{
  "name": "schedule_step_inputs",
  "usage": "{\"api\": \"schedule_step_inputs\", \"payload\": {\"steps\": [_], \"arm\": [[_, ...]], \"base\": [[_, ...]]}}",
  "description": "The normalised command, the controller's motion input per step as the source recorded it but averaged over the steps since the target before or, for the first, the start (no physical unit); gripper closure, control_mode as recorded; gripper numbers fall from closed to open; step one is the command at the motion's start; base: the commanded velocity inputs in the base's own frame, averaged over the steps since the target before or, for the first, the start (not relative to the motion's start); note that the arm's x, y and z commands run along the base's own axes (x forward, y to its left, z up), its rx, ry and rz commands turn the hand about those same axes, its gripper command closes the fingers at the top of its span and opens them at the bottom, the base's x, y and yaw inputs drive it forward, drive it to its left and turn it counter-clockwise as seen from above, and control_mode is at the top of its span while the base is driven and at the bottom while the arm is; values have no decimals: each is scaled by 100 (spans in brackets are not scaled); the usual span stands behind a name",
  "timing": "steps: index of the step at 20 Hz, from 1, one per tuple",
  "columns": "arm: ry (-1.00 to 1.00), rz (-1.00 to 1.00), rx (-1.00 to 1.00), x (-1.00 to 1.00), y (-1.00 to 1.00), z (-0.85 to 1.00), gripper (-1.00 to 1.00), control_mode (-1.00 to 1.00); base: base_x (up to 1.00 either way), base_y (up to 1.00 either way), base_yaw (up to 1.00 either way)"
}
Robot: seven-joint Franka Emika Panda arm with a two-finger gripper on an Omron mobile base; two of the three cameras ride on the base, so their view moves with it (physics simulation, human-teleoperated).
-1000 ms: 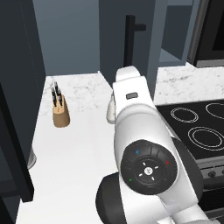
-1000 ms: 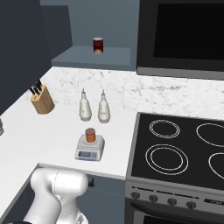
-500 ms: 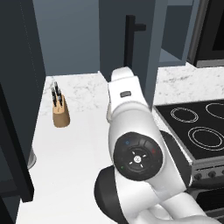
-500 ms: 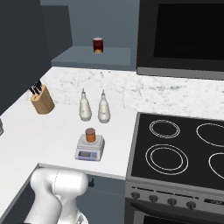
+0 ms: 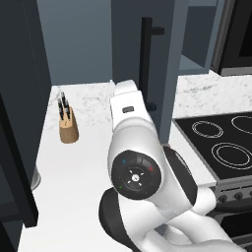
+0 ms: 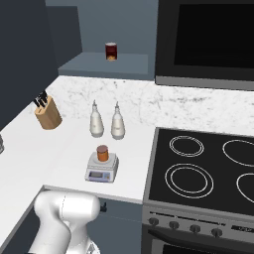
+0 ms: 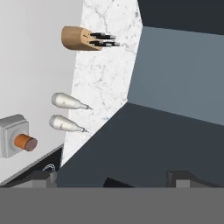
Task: Pick the jam and place it on the digital scale for weighing, and close the cabinet.
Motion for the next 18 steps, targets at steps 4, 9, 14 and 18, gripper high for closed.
{"api": "schedule_step_inputs", "payload": {"steps": [4, 9, 14, 18], "arm": [[0, 0, 0, 17, 9, -5, -100, -100], [0, 0, 0, 12, 0, 0, -100, -100], [0, -1, 0, 31, 0, 0, -100, -100], [0, -2, 0, 42, 0, 0, -100, -100]], "base": [[0, 0, 0], [0, 0, 0], [0, 0, 0], [0, 0, 0]]}}
